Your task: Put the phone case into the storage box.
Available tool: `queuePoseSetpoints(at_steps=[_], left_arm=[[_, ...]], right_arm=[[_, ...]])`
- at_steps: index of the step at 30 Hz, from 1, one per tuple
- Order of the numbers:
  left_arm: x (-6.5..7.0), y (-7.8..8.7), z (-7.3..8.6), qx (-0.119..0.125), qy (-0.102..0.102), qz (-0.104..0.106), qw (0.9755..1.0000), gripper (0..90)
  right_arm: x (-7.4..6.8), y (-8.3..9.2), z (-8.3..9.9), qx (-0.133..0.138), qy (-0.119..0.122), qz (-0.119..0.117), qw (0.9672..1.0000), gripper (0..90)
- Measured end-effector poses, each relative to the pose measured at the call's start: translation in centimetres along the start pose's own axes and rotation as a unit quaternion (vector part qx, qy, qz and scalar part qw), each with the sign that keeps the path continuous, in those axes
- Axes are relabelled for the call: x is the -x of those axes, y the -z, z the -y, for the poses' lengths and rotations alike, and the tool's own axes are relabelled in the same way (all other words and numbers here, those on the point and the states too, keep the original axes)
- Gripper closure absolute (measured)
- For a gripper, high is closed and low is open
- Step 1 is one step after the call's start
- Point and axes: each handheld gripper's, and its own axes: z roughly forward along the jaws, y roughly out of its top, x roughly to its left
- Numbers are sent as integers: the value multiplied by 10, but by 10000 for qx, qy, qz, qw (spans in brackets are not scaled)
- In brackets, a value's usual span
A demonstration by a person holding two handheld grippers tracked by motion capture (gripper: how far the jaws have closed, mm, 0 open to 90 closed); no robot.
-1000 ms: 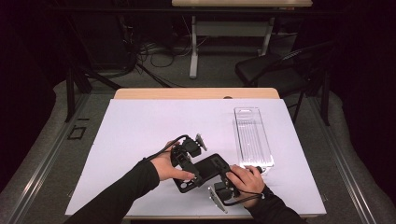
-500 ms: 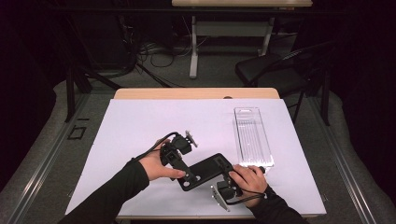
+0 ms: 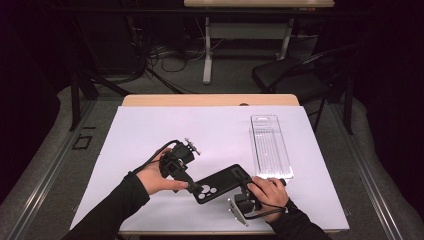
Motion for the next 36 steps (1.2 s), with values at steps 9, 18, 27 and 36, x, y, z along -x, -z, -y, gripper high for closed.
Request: queuePoseSetpoints(at_steps=[9,18,27,36], left_arm=[[-16,5,14,171,227,-55,9996,51],[-32,5,35,388,490,-255,9977,152],[-44,5,43,756,721,-419,9936,169],[-47,1,42,1188,900,-509,9875,228]], right_arm=[[1,2,2,-3,-45,-51,10000,877],[3,4,4,43,-341,-171,9993,877],[5,6,5,63,-674,-284,9973,877],[7,6,6,43,-983,-348,9945,877]])
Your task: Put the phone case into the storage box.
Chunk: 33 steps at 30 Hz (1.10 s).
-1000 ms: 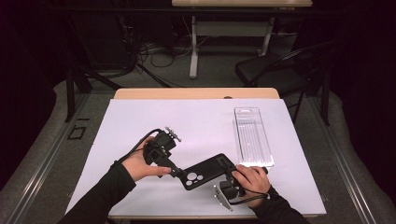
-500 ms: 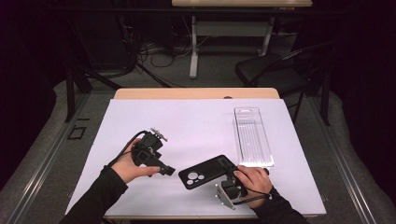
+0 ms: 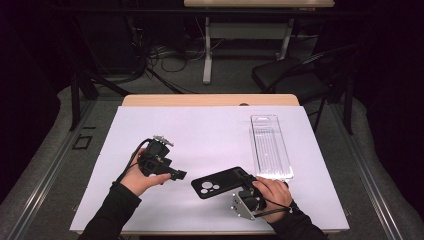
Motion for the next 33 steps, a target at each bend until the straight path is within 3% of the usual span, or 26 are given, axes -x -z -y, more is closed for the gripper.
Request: queuePoseSetpoints(at_steps=[3,5,11,17,19,23,27,32,33], left_arm=[[-1,1,0,121,79,-194,9997,236],[-3,3,1,244,149,-204,9994,240],[-8,5,4,508,308,-239,9979,240],[-9,7,7,691,327,-301,9966,241],[-9,6,9,736,333,-302,9963,243],[-9,5,12,718,288,-262,9967,244],[-10,7,14,795,305,-172,9962,243],[-11,8,16,856,318,-138,9957,243],[-11,8,16,880,334,-154,9954,243]], right_arm=[[1,0,0,26,-114,-17,9999,876],[0,-1,0,50,-291,-40,9996,876],[5,-1,0,22,-356,-71,9993,876],[7,-1,-1,39,-616,-172,9979,876],[8,-2,-3,82,-591,-244,9979,876],[10,-5,-6,116,-746,-389,9964,876],[12,-6,-7,179,-1151,-600,9914,877],[15,-6,-4,217,-1452,-711,9866,877],[15,-5,-4,231,-1612,-730,9839,877]])
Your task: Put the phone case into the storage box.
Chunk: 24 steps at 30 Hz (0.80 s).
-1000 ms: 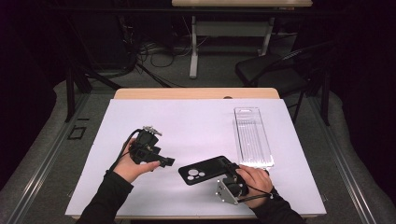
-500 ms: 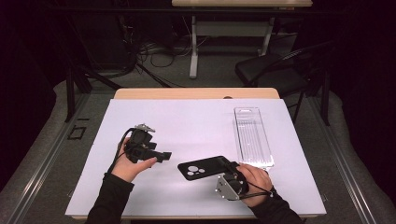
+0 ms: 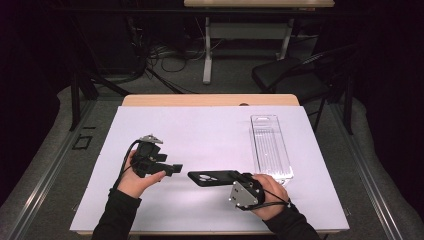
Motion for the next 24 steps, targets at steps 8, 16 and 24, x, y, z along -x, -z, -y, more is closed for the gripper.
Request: queuePoseSetpoints(at_steps=[8,16,24], left_arm=[[1,-1,1,61,9,42,10000,243],[5,-1,0,139,14,38,9999,243],[7,0,0,224,-2,102,9997,244]], right_arm=[[6,3,2,172,-702,-300,9969,877],[16,4,-2,378,-1693,-744,9820,877],[29,-5,-1,696,-2592,-1390,9532,878]])
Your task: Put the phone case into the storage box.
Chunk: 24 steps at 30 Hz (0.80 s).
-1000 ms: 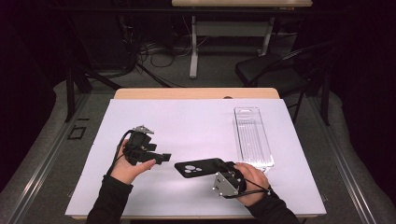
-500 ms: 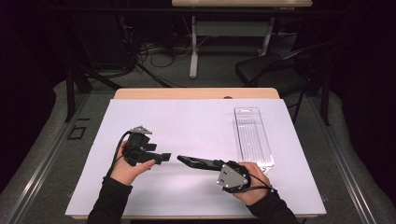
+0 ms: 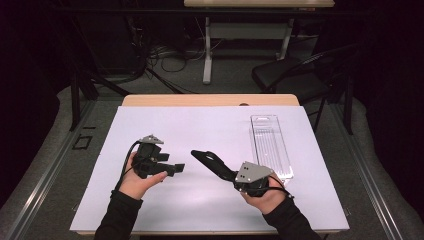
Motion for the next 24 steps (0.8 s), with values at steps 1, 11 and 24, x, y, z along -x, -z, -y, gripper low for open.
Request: queuePoseSetpoints(at_steps=[1,11,24], left_arm=[[0,0,0,9,4,-1,10000,244],[4,1,0,92,-155,-100,9998,266],[7,1,1,190,-197,59,9996,356]], right_arm=[[1,-1,0,21,-90,-76,9999,877],[12,-8,-4,156,-922,-677,9933,877],[10,-11,1,278,-1360,-1135,9838,877]])
